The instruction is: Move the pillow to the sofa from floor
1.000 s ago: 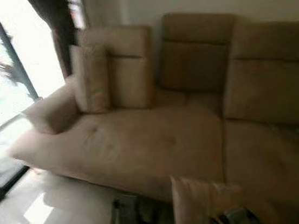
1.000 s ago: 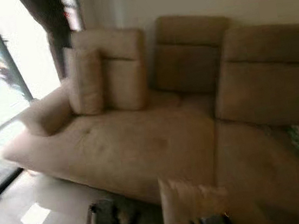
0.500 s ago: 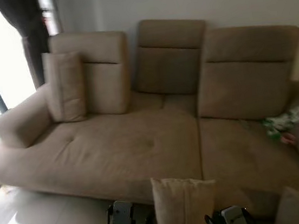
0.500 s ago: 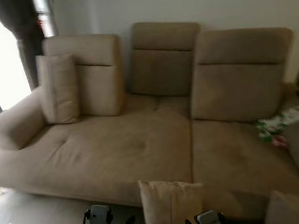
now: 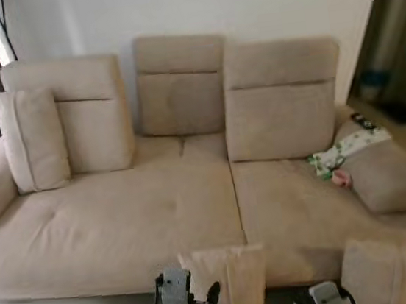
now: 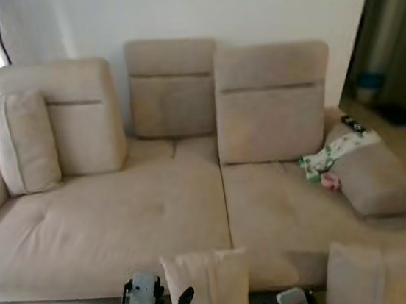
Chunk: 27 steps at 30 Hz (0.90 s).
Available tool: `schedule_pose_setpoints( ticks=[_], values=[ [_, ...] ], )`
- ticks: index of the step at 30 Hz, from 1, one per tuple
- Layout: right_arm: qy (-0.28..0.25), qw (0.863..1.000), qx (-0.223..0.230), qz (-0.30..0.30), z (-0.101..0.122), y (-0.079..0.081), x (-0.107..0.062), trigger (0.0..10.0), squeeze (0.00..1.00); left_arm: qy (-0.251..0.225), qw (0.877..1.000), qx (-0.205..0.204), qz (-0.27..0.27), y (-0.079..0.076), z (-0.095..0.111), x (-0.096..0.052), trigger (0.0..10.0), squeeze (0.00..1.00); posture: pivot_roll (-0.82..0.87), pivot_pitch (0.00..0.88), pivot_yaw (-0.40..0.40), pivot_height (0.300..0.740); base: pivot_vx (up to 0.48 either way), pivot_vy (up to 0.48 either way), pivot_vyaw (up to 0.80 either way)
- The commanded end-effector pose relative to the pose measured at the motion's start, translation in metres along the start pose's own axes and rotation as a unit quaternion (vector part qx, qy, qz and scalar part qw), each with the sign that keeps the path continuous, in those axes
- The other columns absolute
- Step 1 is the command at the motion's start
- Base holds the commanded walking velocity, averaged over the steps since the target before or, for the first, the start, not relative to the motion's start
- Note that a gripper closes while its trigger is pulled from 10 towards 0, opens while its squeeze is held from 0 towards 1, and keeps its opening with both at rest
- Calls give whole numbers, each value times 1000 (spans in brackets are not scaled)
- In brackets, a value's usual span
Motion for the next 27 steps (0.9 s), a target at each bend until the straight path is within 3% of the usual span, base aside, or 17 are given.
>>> schedule_pose_setpoints(
  ticks=[1,2,3,7,10,12,14,16,25,27],
  values=[
    [9,1000,0,6,-6,4,-3,10000,0,-3,1000,-9,3,0,1,0,10000,0,164,0,11,736,0,0,0],
    [9,1000,0,6,-6,3,-3,10000,0,-4,1000,-10,3,0,1,0,10000,0,164,0,11,736,0,0,0],
    [-26,998,-54,4,9,2,-2,10000,0,-17,1000,-19,2,0,5,0,10000,0,166,0,10,736,0,0,0],
    [-95,987,-131,-10,38,-2,-5,10000,0,-56,998,-29,-6,3,19,-2,10000,0,166,0,10,736,0,0,0],
    [-109,984,-141,-11,43,-2,-7,10000,0,-66,997,-28,-7,4,23,-2,10000,0,166,0,10,736,0,0,0],
    [-132,980,-150,-3,54,-1,-11,10000,0,-107,994,-23,-9,5,36,-7,10000,0,167,0,10,736,0,0,0],
    [-132,980,-150,-3,54,-1,-11,10000,0,-107,994,-23,-9,5,36,-7,10000,0,167,0,10,736,0,0,0],
    [-139,979,-148,1,59,-1,-17,10000,0,-148,989,-19,6,10,48,-16,10000,0,172,0,8,736,0,0,0],
    [-163,976,-145,-24,76,-8,-28,10000,0,-171,984,-15,38,22,52,-27,10000,0,182,0,9,736,0,0,0],
    [-177,973,-141,-32,86,-12,-43,10000,0,-204,978,-11,31,20,66,-41,10000,0,194,0,6,736,0,0,0]
  ],
)
Point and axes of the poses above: a point about 5 cm out from each wrist's last joint towards the gripper, its own x axis pointing out of the wrist towards the gripper, its own z axis along the axis of the wrist's last joint, y = z × x, the point moved 5 cm from there along x, pointing out of the wrist towards the gripper, and after that the axes turned 1 degree about x, right-handed, at the moved point
